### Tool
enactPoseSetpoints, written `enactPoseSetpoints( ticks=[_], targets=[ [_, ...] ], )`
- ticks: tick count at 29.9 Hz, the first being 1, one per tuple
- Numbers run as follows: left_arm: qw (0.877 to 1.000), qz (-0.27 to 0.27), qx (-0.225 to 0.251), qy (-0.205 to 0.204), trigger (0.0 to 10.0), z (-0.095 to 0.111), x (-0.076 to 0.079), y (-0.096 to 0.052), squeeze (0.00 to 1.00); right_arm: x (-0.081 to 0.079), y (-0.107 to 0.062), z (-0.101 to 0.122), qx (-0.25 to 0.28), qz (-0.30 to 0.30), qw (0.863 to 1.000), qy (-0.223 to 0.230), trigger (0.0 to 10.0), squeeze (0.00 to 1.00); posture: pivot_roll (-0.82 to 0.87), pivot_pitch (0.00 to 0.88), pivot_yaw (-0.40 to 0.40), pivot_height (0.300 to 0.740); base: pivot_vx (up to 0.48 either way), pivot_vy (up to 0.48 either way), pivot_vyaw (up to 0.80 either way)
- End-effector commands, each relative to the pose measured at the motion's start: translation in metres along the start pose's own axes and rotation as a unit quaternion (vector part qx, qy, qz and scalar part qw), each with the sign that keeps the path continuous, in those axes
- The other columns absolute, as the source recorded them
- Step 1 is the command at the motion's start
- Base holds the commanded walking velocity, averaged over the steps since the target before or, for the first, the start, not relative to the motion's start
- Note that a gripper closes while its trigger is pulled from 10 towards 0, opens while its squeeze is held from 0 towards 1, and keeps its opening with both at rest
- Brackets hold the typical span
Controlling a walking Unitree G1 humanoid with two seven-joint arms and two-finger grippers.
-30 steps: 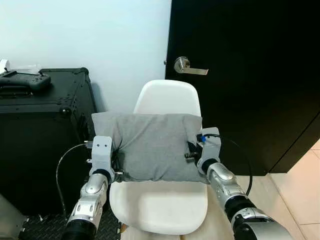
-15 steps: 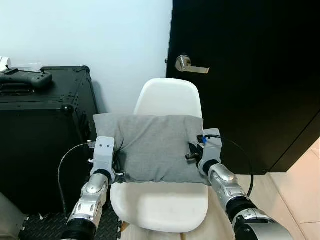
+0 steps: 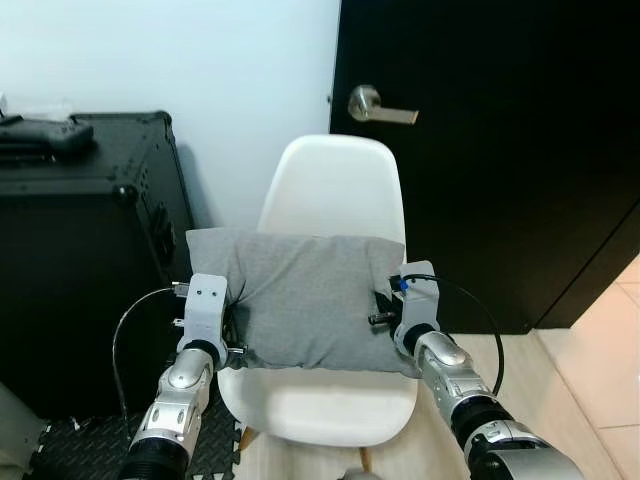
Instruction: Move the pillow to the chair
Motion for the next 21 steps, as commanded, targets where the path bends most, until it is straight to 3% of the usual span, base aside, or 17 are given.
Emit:
enactPoseSetpoints(
  ticks=[1, 21],
  targets=[
    [1.000, 0.000, 0.017, 0.002, 10.0, 0.011, -0.002, 0.002, 0.00, -0.003, 0.002, 0.005, 0.005, 0.007, 1.000, -0.007, 10.0, 0.00, 0.01, 0.000, -0.049, 0.642, 0.000, 0.000, 0.00],
    [1.000, 0.008, 0.010, 0.024, 10.0, 0.013, -0.016, 0.010, 0.00, -0.009, 0.008, 0.014, 0.000, 0.025, 0.999, -0.020, 10.0, 0.00, 0.00, 0.058, -0.083, 0.624, 0.000, 0.000, 0.00]
  ],
)
Point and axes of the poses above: a point about 5 cm out from each wrist's last joint towards the gripper, its own y axis pointing out of the wrist towards the gripper, its own z axis along the axis of the wrist's last joint, x = y × z, the point moved 6 cm from there along y, pointing out of the wrist towards the gripper, and after that the axes turned 3 degrees about -y, right-handed, at the moved point
